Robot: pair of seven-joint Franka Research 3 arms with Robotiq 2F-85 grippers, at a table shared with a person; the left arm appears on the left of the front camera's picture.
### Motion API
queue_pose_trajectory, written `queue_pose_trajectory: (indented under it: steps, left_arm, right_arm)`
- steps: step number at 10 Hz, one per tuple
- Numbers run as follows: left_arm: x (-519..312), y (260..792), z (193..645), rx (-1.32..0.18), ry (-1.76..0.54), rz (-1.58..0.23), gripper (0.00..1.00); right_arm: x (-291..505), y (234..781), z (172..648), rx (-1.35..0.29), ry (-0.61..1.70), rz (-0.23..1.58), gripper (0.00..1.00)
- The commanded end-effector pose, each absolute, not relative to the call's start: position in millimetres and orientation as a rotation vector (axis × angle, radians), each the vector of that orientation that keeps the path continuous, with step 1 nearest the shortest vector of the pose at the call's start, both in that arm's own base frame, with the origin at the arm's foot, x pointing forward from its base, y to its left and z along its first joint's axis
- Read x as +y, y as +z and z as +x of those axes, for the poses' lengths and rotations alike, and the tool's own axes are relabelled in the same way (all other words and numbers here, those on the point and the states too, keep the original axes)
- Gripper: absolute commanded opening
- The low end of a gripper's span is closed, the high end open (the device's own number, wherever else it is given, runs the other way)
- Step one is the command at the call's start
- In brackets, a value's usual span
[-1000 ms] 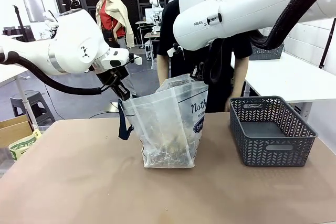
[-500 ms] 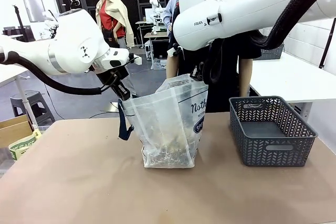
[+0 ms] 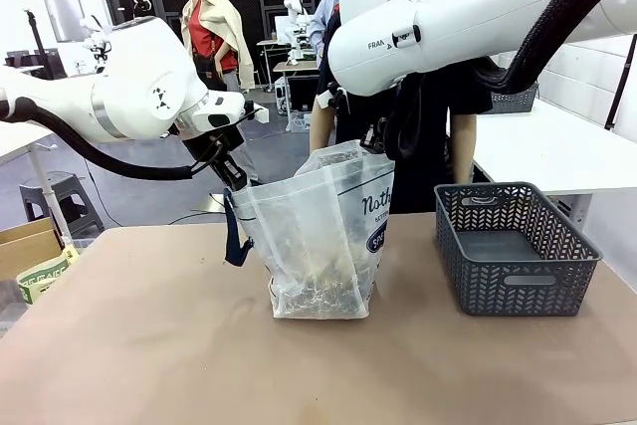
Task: Transfer purchased items from the store into the shopping bag.
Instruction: Move the Reusable shopping bag to the right side of the table.
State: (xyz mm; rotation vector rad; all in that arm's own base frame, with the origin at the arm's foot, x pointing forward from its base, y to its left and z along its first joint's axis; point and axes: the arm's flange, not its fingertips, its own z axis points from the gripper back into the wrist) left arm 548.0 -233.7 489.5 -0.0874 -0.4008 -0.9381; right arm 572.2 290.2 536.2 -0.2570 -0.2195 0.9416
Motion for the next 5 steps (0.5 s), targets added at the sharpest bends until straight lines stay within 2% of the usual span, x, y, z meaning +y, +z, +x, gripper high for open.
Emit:
queue_pose_trajectory:
  steps: [1, 5]
  left_arm:
    - [-232.1, 489.6, 548.8, -0.402, -0.935, -0.086, 0.00]
    - [-232.1, 489.6, 548.8, -0.402, -0.935, -0.086, 0.00]
  right_arm:
    - [289.0, 537.7, 572.5, -0.224, 0.941, -0.258, 0.00]
    - [289.0, 537.7, 572.5, -0.224, 0.941, -0.258, 0.00]
